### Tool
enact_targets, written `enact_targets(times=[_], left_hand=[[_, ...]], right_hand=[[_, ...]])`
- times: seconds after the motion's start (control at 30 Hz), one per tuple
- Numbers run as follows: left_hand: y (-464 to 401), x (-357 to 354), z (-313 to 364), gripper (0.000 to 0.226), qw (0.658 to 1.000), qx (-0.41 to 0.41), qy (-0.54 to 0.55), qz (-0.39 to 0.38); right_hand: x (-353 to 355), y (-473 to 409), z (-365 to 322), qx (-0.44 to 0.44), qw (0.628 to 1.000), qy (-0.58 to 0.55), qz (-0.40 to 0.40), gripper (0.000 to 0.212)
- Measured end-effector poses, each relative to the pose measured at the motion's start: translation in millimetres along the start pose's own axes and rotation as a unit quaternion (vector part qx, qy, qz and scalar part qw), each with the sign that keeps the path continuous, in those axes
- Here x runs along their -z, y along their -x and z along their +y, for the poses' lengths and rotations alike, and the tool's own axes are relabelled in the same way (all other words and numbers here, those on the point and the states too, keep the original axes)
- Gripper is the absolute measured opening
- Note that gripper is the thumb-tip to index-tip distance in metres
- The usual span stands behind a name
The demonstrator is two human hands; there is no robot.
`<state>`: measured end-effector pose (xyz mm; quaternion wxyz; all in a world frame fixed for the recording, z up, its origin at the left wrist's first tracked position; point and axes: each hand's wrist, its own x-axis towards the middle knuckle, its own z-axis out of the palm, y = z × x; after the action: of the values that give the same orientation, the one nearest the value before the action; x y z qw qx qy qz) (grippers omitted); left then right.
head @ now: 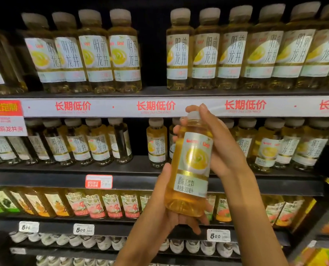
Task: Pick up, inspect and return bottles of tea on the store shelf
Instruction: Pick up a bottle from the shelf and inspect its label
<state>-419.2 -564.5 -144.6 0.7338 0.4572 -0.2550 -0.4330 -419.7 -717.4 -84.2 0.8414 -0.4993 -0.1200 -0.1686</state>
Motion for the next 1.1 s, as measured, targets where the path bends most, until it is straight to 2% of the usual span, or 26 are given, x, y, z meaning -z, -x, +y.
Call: enact_targets(times=[0.13,0.27,0.4,0.53,0.6,0.73,0.9,1.0,1.1], left_hand=[[-1,6,2,0.077,0.994,-0.016,-0.085,0.067],[1,0,1,0.066,0.992,-0.041,-0.114,0.042],[0,-3,2,0.066,0.999,-0.043,-0.017,-0.012],[2,-2,3,0.074,0.981,-0.005,0.160,-0.105],[2,2,0,0.073,0.979,-0.006,0.168,-0.114],[1,10,-4,0.070,0.996,-0.019,0.080,-0.047],[5,14,-3,0.072,0.998,-0.055,0.023,0.009],[12,14,-7,0.073,0.994,-0.082,-0.001,0.075],[16,11,-8,0.068,0.990,-0.109,0.005,0.092]], right_hand=[[-3,1,-6,0.021,0.994,0.109,0.015,0.019],[-7,1,-10,0.012,0.984,0.177,0.034,0.028],[-5,3,-12,-0.007,0.985,0.165,0.047,0.032],[-8,6,-6,-0.037,0.998,0.045,0.011,0.034],[-10,7,-4,-0.031,0.998,0.051,0.018,0.031],[-13,9,-8,0.014,0.994,0.104,0.023,0.023],[-20,13,-6,0.037,0.990,0.135,0.004,0.028],[-24,17,-4,0.041,0.980,0.193,0.032,0.042],[-28,19,-1,0.037,0.969,0.245,0.018,0.053]])
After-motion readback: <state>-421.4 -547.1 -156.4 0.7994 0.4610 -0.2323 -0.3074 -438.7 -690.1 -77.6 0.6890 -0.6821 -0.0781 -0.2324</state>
